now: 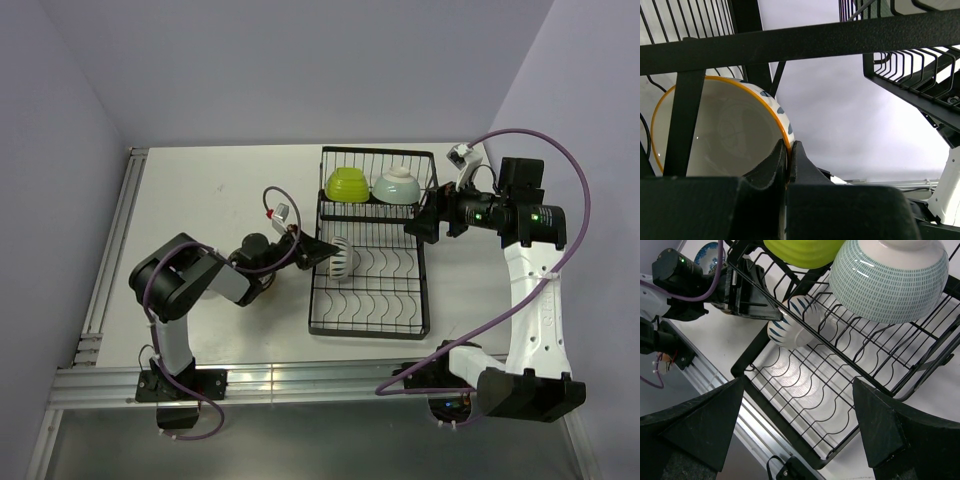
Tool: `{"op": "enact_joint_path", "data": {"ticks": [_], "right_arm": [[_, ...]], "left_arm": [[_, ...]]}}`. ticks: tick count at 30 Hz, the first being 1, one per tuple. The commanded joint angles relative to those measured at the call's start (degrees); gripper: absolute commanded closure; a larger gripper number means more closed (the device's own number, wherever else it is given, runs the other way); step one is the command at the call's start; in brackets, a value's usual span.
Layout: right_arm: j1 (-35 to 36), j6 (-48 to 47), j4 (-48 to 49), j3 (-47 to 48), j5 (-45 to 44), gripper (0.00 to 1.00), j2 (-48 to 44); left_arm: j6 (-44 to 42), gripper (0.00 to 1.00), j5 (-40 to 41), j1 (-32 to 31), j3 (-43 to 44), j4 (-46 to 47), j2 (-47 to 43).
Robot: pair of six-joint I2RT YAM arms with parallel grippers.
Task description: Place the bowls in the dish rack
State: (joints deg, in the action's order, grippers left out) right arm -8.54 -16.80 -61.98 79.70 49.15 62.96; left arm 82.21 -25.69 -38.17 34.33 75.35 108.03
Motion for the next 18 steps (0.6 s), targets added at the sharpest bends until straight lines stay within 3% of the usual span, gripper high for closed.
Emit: {"op": "enact_joint_path", "data": {"ticks": [1, 11, 13, 16, 18], "right_arm": [[-0.4, -0.6, 0.2, 1.9, 0.6, 0.04, -0.4], [-0.4, -0.4, 0.3, 1.9, 0.2, 0.03, -0.1], [-0.4, -0.5, 0.4, 1.9, 0.4, 0.03, -0.1], [-0.4, -0.4, 0.4, 1.9, 0.3, 0.03, -0.1], [-0.4, -0.6, 0.3, 1.8, 0.2, 0.03, -0.2]], "left_arm": [[-1.7, 0.98, 2.5, 2.0, -0.9, 0.8, -2.2], [-0.8, 0.69, 3.3, 2.8, -1.2, -1.9, -2.2], [-0.7, 0.69, 3.3, 2.8, -0.9, -2.4, -1.9], [-0.9, 0.84, 2.8, 2.8, -0.7, -2.5, -1.5], [-0.9, 0.89, 2.5, 2.8, -0.2, -2.2, -1.4]]}}
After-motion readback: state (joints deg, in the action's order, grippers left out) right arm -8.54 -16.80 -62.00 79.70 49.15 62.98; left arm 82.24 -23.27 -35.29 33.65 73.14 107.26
